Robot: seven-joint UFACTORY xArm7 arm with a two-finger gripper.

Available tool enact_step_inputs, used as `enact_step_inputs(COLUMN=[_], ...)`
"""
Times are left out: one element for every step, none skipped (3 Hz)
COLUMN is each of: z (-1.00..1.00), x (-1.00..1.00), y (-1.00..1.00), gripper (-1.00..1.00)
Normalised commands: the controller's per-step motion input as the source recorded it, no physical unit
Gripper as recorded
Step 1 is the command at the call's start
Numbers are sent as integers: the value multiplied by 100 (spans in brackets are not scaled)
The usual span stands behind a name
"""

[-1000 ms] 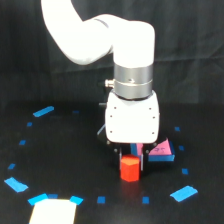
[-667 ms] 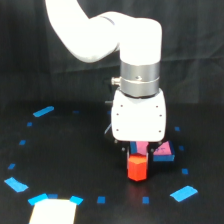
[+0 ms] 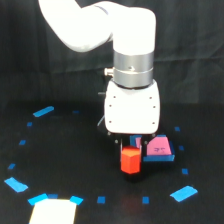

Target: Pick up the red object from the table

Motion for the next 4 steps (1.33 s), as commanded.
enact_step_inputs(z=[100, 100, 100, 100], x=[16, -4, 73, 65], y=[82, 16, -7, -31], gripper=[-100, -94, -100, -98])
